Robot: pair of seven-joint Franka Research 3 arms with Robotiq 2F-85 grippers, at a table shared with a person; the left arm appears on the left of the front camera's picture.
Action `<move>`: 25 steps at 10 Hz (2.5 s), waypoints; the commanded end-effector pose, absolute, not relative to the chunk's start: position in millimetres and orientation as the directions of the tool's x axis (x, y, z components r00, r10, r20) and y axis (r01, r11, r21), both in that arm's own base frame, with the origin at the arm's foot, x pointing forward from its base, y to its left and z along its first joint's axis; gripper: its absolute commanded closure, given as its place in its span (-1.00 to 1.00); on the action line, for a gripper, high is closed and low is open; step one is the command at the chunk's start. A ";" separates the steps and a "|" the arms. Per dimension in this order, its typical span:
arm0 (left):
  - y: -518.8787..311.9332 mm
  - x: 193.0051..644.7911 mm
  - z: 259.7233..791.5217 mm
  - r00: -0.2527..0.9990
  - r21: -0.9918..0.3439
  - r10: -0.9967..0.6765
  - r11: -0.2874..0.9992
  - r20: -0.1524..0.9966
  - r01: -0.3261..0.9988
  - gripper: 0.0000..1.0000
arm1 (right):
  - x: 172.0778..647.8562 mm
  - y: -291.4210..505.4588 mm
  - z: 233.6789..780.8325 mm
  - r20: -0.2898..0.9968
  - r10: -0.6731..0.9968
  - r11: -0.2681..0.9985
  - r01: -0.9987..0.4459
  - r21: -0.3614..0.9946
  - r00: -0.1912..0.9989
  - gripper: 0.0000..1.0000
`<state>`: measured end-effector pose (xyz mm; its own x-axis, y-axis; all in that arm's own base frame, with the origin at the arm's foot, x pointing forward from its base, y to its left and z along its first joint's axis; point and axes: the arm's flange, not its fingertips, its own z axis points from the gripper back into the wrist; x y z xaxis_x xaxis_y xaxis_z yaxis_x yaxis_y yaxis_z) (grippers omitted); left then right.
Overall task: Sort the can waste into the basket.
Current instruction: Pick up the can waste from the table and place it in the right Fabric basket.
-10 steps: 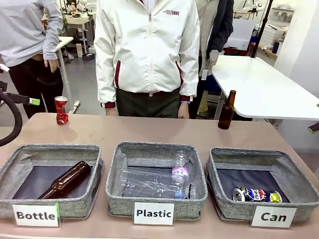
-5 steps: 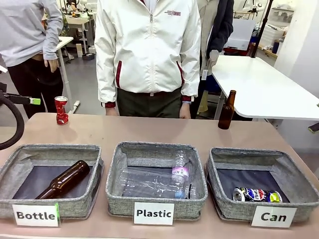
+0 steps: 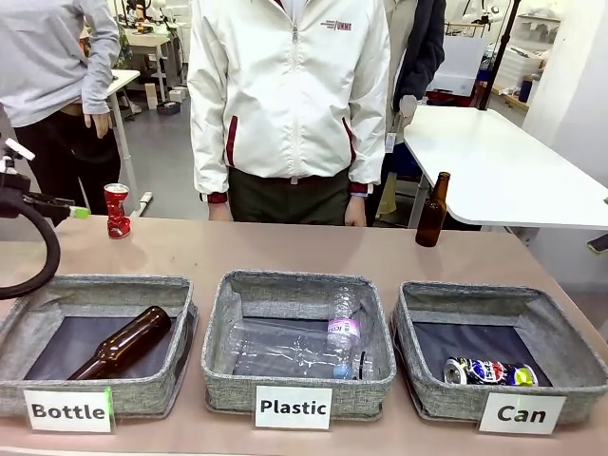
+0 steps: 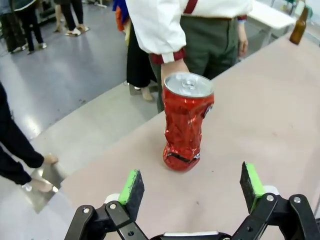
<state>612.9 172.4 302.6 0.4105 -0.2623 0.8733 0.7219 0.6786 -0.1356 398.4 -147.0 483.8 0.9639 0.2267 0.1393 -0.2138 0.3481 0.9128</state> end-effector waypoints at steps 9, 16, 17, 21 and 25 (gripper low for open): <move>144.9 647.2 280.8 0.262 0.000 -0.415 0.535 0.871 0.845 -1.00 | 397.4 -149.1 484.4 0.155 0.238 0.356 -0.234 0.904 0.959 -1.00; 127.3 672.7 279.0 0.254 0.039 -0.427 0.568 0.868 0.822 -1.00 | 397.4 -149.1 484.4 0.155 0.238 0.356 -0.234 0.904 0.959 -1.00; 127.1 676.4 277.6 0.258 0.045 -0.428 0.582 0.866 0.812 -1.00 | 397.4 -149.1 484.4 0.155 0.238 0.356 -0.234 0.904 0.959 -1.00; 121.5 691.1 269.7 0.267 0.037 -0.401 0.608 0.876 0.793 -1.00 | 397.4 -149.1 484.4 0.155 0.238 0.356 -0.234 0.904 0.959 -1.00; 114.3 696.2 276.1 0.232 0.032 -0.356 0.602 0.905 0.798 -1.00 | 397.4 -149.1 484.4 0.155 0.238 0.356 -0.234 0.904 0.959 -1.00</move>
